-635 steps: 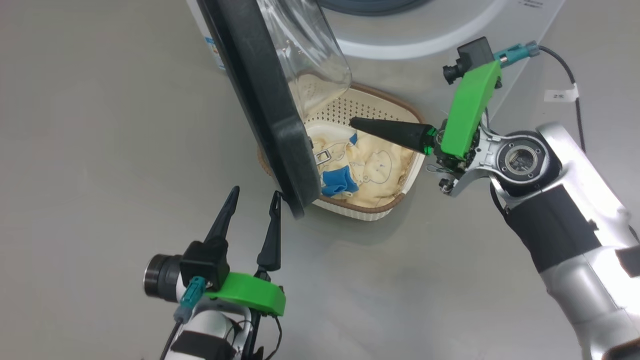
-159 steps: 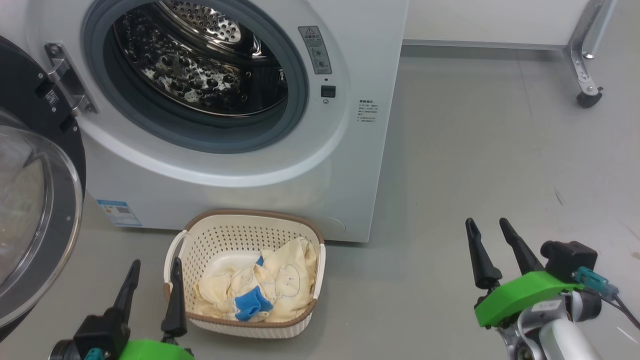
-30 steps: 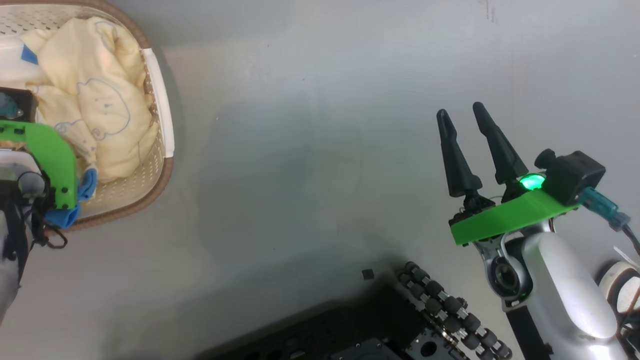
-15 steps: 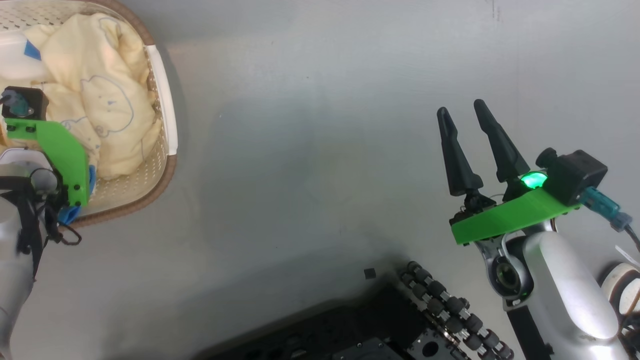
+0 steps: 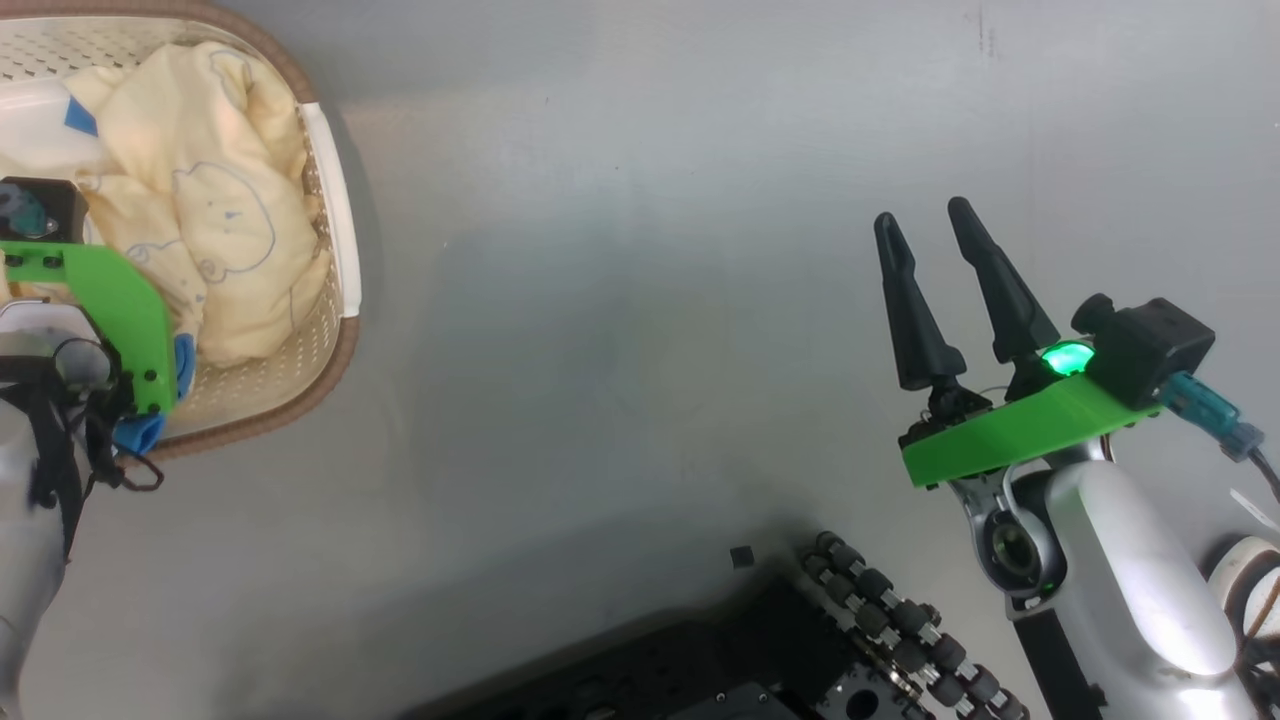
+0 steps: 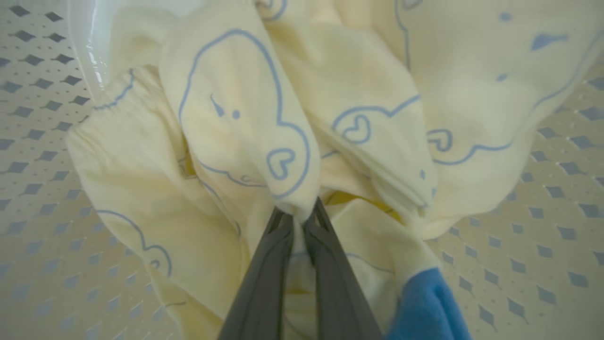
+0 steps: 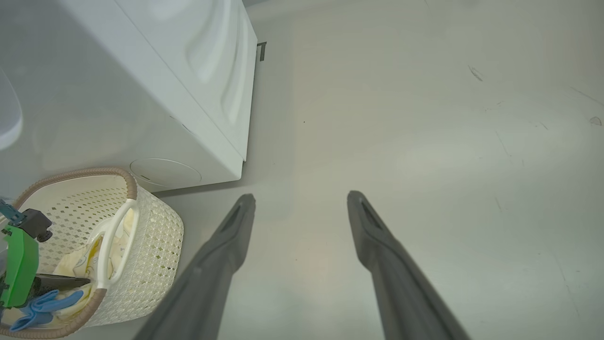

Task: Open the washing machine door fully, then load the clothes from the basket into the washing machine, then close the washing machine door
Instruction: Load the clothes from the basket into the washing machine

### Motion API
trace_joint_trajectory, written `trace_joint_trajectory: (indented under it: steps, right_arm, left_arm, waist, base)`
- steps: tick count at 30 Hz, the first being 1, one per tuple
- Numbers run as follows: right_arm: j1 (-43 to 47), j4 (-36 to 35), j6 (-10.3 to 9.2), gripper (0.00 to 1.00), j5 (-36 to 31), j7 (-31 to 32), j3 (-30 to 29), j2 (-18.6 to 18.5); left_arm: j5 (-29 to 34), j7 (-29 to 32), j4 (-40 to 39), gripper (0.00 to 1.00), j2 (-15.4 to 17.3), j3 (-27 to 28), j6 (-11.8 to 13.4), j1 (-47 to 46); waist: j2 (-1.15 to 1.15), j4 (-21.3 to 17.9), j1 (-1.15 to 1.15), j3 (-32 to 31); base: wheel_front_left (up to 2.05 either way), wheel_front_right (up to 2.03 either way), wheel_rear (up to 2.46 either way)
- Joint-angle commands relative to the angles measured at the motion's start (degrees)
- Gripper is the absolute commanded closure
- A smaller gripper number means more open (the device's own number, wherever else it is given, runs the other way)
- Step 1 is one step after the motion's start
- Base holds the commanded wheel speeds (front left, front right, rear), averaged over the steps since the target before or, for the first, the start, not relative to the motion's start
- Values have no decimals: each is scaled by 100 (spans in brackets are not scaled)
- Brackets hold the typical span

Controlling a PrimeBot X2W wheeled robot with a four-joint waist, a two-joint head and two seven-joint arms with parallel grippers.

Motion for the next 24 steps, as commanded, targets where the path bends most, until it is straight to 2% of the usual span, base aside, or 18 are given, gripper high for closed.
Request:
trace_joint_trajectory:
  steps: [1,10,24]
  right_arm:
    - [162,-98,2,0,7,-54,90,-7]
    - [-18,-50,2,0,-31,-54,107,-7]
    - [-8,168,2,0,-398,-55,-70,-7]
  left_arm:
    - [-58,-52,-13,100,184,79,3,-18]
    - [-172,-412,-83,100,126,-2,3,146]
    - [-435,-1337,-388,100,-64,-133,3,643]
  waist:
    - [0,-5,0,-11]
    - [0,30,0,-237]
    - [0,622,0,-1005]
  base:
    - [0,0,0]
    - [0,0,0]
    - [0,0,0]
